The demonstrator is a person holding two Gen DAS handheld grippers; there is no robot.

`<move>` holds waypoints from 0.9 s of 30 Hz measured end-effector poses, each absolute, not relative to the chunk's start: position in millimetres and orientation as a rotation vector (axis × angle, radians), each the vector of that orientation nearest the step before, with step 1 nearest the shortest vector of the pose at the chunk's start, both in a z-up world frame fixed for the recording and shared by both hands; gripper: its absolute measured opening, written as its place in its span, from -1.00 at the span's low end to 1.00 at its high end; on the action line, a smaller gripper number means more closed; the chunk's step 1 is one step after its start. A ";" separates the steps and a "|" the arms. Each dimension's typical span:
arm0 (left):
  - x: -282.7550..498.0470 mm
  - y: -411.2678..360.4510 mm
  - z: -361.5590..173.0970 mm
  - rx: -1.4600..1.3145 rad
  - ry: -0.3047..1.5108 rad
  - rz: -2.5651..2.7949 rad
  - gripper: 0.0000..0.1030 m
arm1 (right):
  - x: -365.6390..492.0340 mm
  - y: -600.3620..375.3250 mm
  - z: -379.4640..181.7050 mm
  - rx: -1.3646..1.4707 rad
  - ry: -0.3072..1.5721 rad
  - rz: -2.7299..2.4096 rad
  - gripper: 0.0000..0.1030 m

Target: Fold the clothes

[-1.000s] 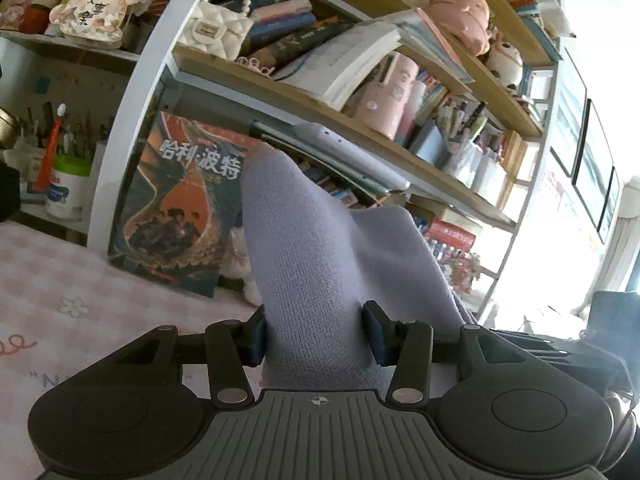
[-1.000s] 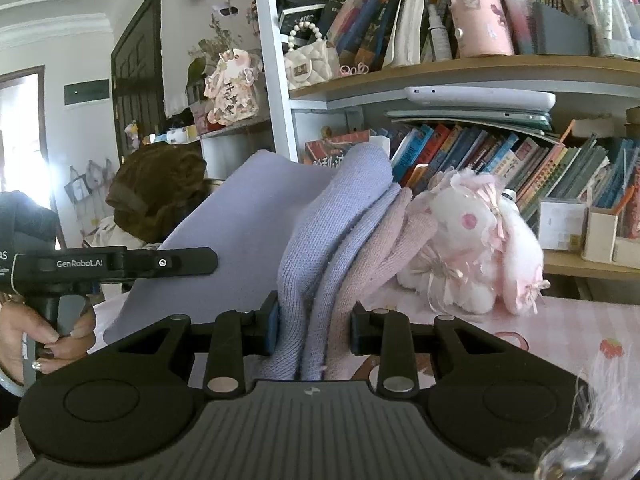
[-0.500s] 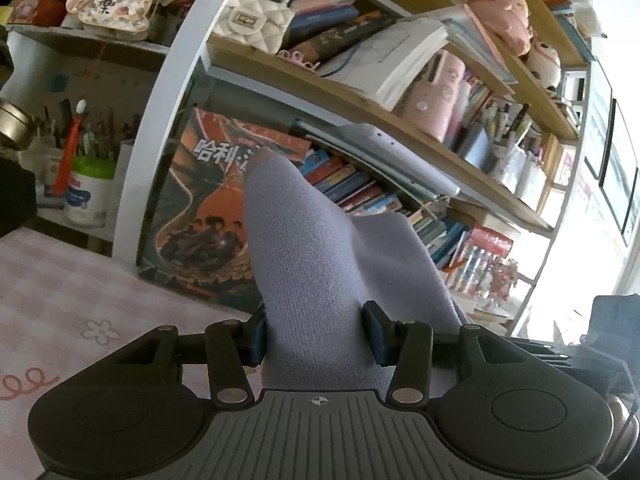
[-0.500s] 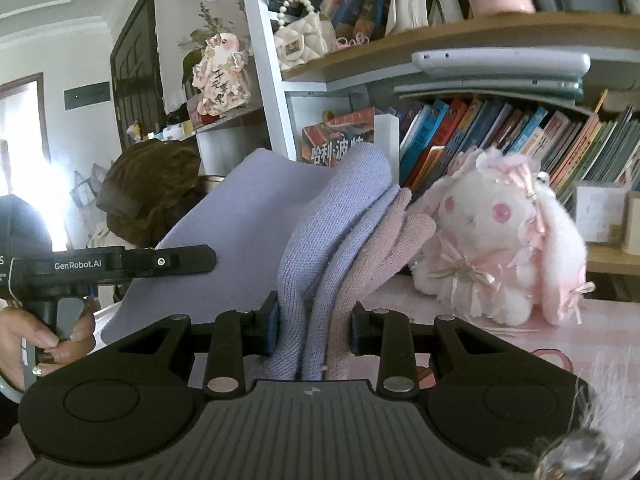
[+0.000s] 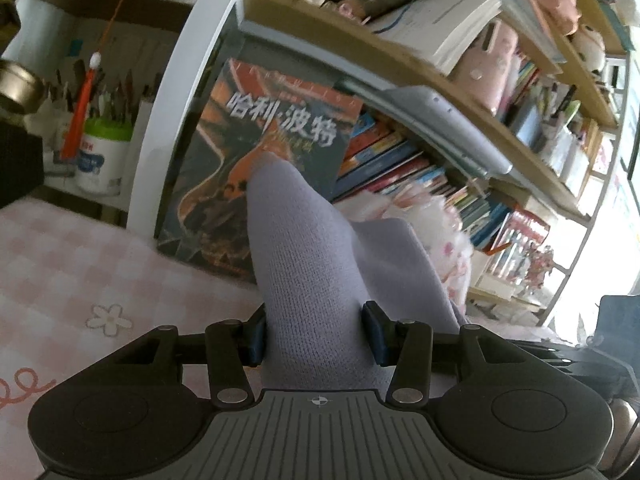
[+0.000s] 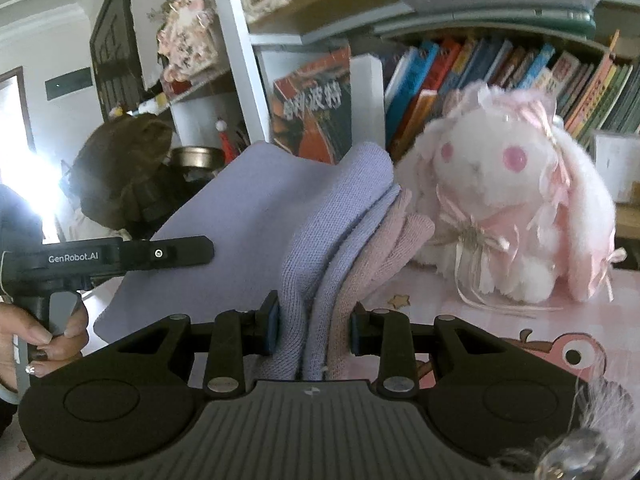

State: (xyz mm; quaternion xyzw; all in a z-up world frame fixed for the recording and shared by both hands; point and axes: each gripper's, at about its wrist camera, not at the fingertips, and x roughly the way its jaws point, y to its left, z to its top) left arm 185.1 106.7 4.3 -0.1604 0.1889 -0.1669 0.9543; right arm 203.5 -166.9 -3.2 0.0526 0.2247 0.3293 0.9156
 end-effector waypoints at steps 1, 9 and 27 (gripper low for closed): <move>187.6 107.1 1.5 -0.327 0.392 -0.336 -0.10 | 206.2 -166.2 -6.1 0.109 0.472 0.676 -0.42; 203.4 111.4 -14.8 -0.352 0.461 -0.323 -0.09 | 223.4 -165.2 -25.1 0.151 0.547 0.669 -0.39; 183.9 125.5 -11.0 -0.391 0.360 -0.232 0.20 | 212.9 -175.4 -18.5 0.276 0.532 0.571 0.37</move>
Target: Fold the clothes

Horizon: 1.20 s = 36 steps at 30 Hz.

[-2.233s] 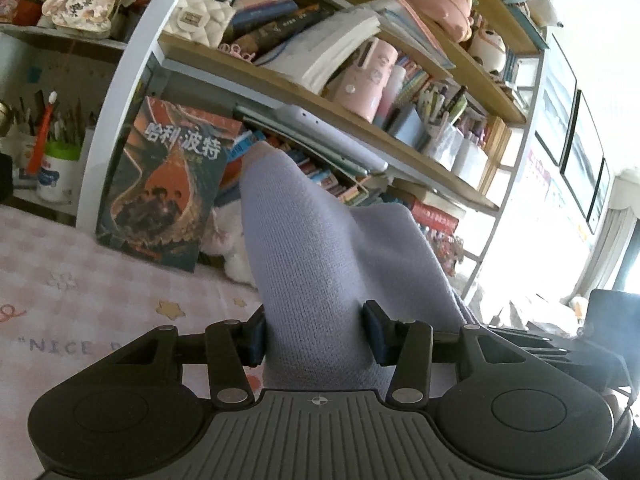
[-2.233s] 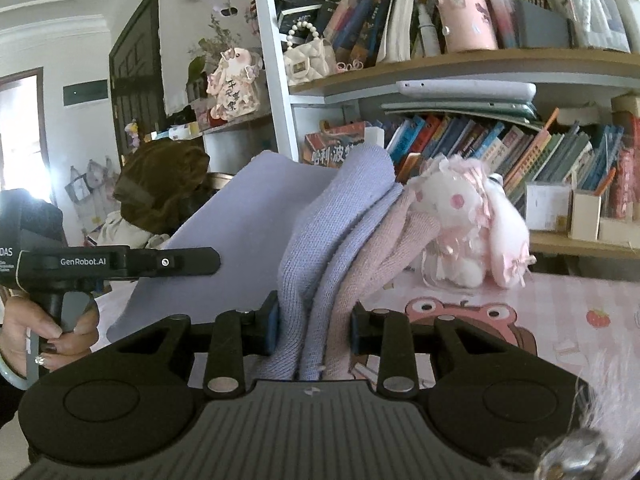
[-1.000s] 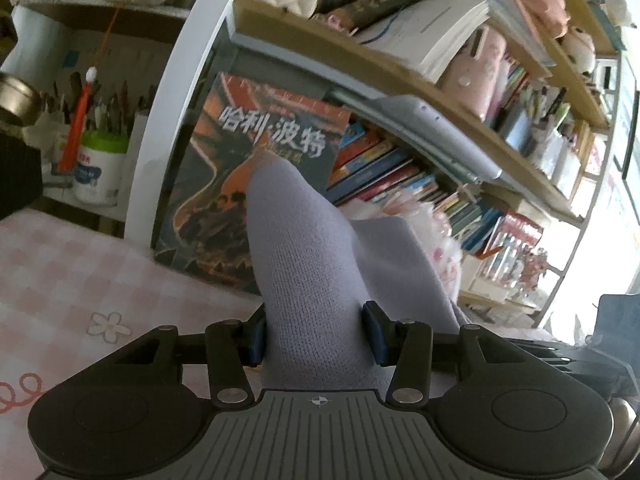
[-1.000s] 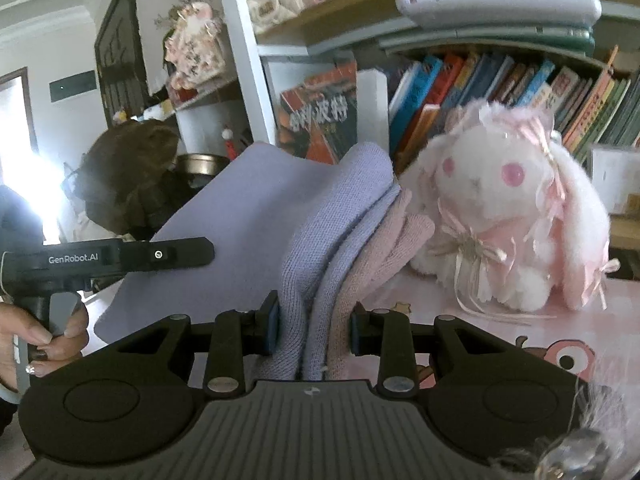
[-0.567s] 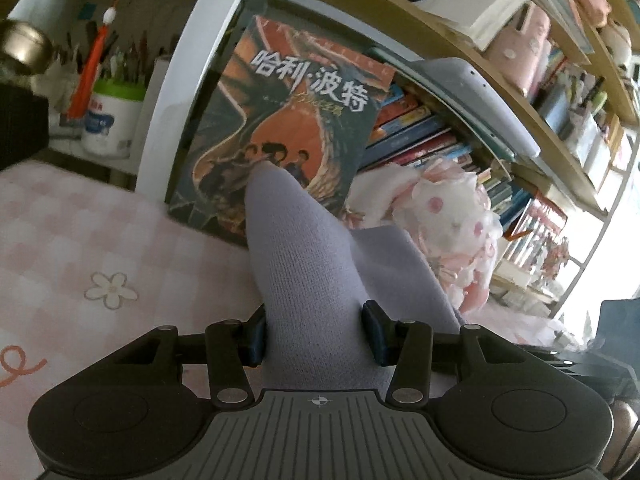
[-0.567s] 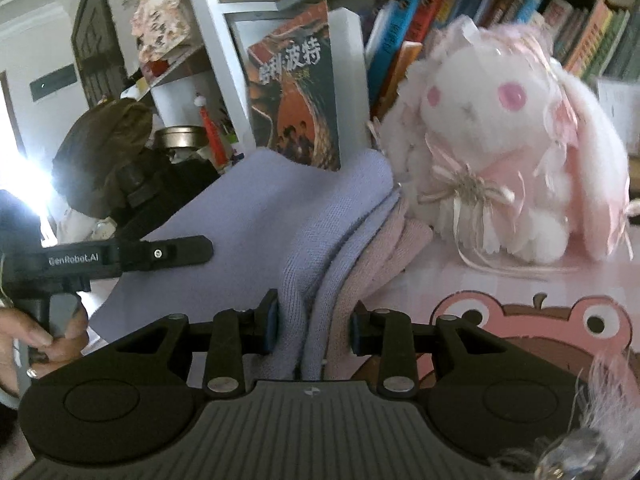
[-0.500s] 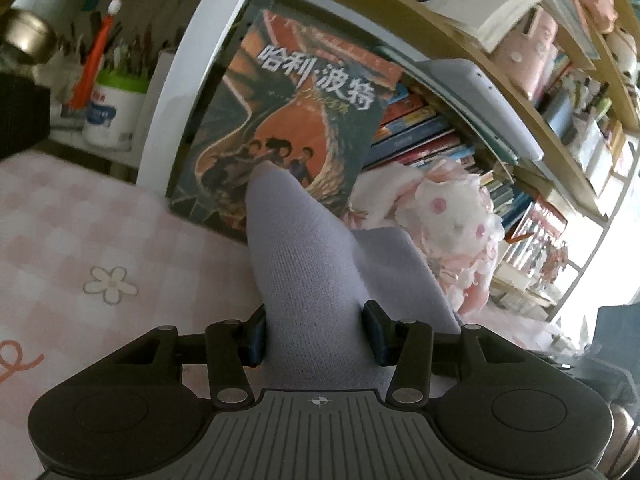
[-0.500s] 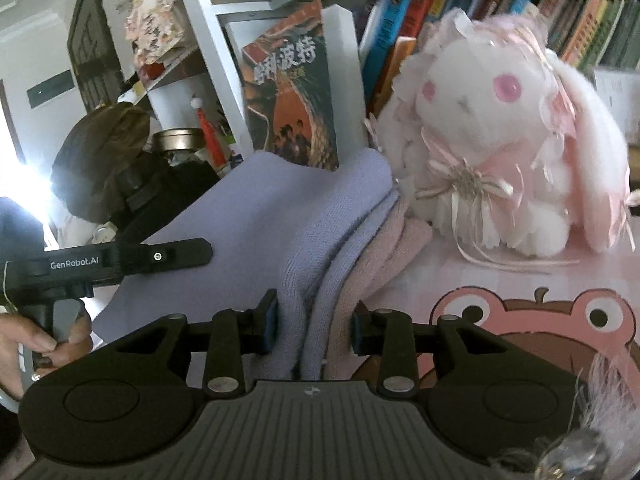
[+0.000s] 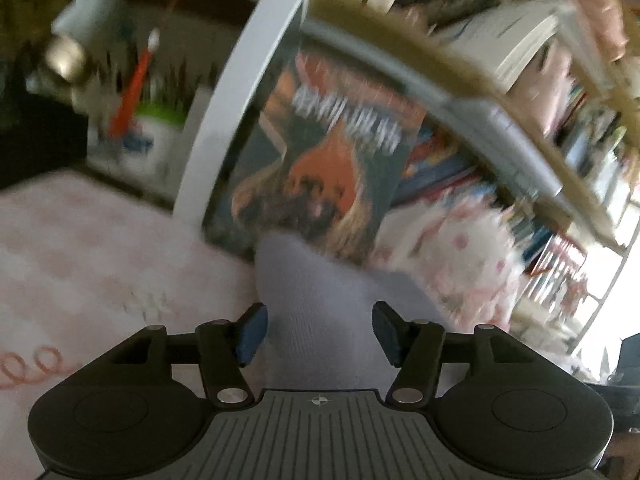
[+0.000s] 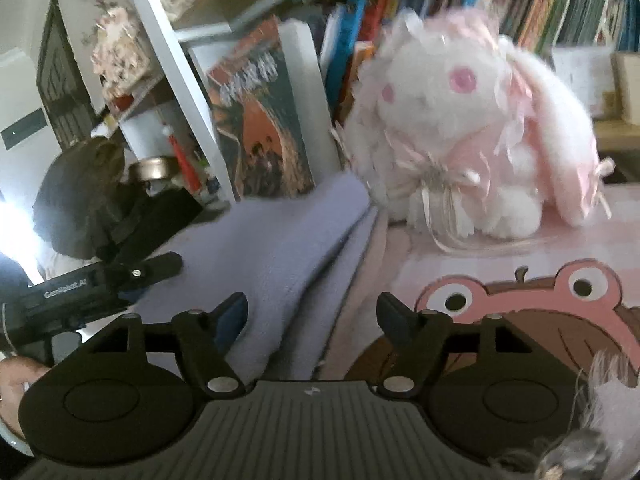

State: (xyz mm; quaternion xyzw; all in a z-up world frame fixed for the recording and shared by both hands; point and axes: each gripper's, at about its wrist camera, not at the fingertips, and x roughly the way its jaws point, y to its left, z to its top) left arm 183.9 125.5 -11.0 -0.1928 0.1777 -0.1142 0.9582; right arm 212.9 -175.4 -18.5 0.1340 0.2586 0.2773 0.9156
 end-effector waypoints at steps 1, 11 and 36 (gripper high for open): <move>176.4 125.9 -7.2 -0.396 0.321 -0.235 0.22 | 206.9 -174.7 -15.9 0.260 0.507 0.565 0.37; 125.5 90.4 7.5 -0.207 0.221 -0.237 0.37 | 148.1 -164.3 -6.9 0.040 0.332 0.489 0.42; 73.4 44.7 1.4 0.083 0.249 -0.191 0.87 | 84.9 -151.2 -9.0 -0.097 0.333 0.374 0.88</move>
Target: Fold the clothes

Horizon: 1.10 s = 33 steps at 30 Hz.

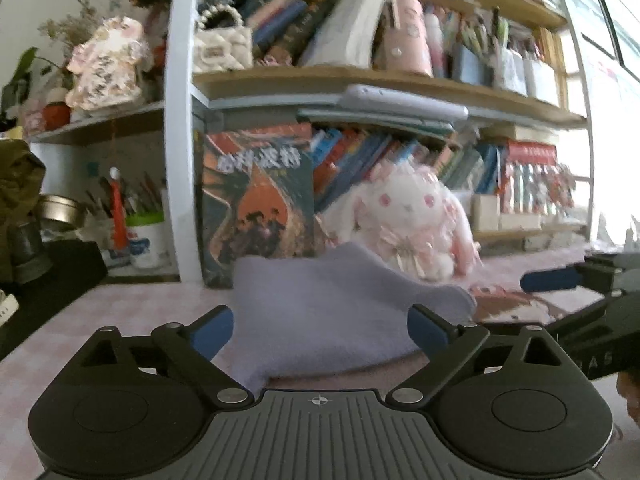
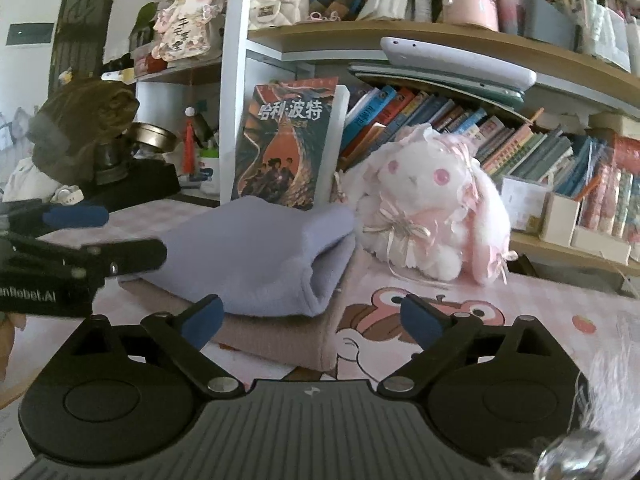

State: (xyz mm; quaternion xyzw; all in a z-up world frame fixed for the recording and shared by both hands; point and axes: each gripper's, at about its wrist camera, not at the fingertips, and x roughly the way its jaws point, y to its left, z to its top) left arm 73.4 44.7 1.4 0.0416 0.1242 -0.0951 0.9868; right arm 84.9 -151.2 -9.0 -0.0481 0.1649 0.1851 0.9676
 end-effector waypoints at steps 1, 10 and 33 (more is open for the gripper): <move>71.2 43.7 1.3 0.093 0.247 -0.186 0.87 | 82.9 -152.0 -9.1 -0.095 0.333 0.370 0.88; 58.8 44.0 0.0 0.097 0.281 -0.140 0.87 | 61.5 -147.7 -9.2 -0.157 0.291 0.339 0.92; 28.1 40.0 0.2 0.080 0.305 -0.098 0.95 | 29.5 -162.7 -7.8 -0.080 0.300 0.294 0.95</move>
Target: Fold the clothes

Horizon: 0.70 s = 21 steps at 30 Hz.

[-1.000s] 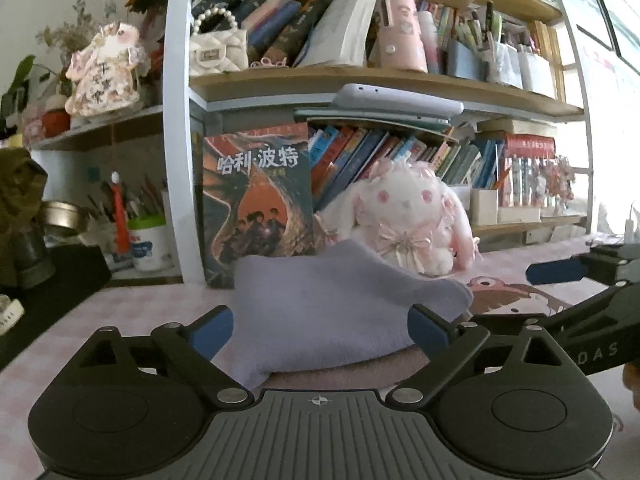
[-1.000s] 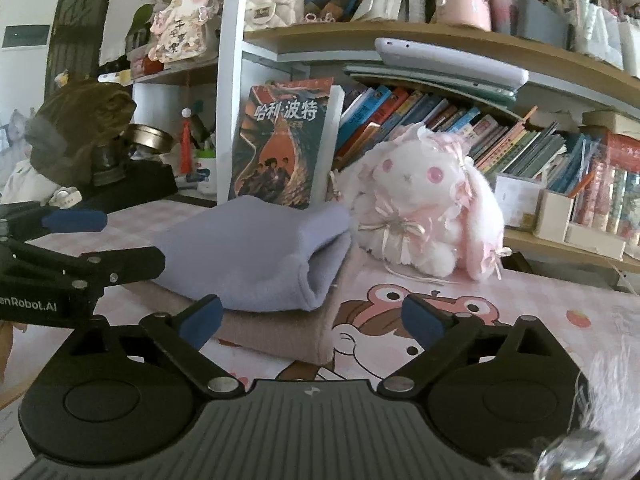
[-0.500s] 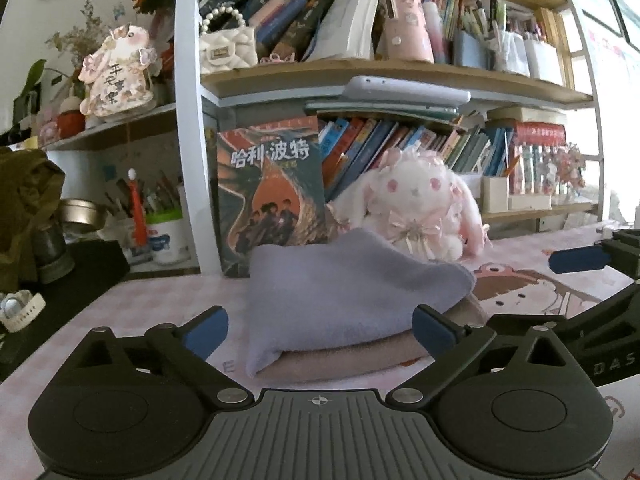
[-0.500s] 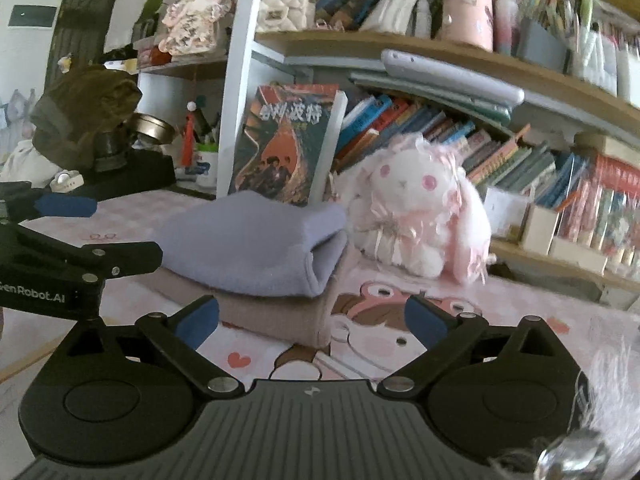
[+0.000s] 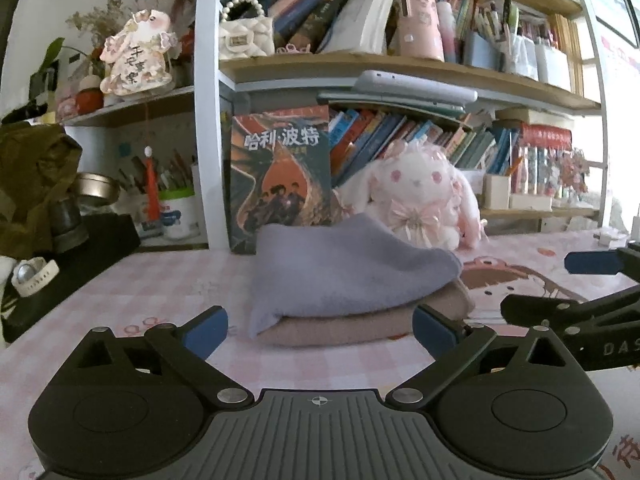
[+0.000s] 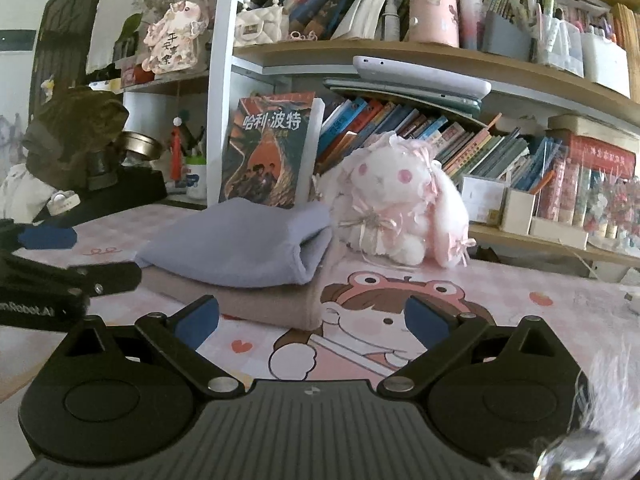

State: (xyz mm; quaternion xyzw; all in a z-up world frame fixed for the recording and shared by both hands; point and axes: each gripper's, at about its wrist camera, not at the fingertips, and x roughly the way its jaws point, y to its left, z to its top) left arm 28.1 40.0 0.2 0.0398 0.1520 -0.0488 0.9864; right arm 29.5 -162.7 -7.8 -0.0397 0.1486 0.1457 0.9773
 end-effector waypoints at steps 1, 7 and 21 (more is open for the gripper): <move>26.1 38.8 0.3 0.087 0.298 -0.090 0.95 | 26.9 -163.3 -7.6 -0.075 0.297 0.291 0.95; 20.5 35.5 -0.3 0.098 0.307 -0.078 0.95 | 11.8 -164.8 -6.6 -0.065 0.268 0.289 0.95; 28.4 43.5 -2.7 0.054 0.357 -0.061 0.95 | 19.1 -169.1 -7.2 -0.030 0.313 0.302 1.00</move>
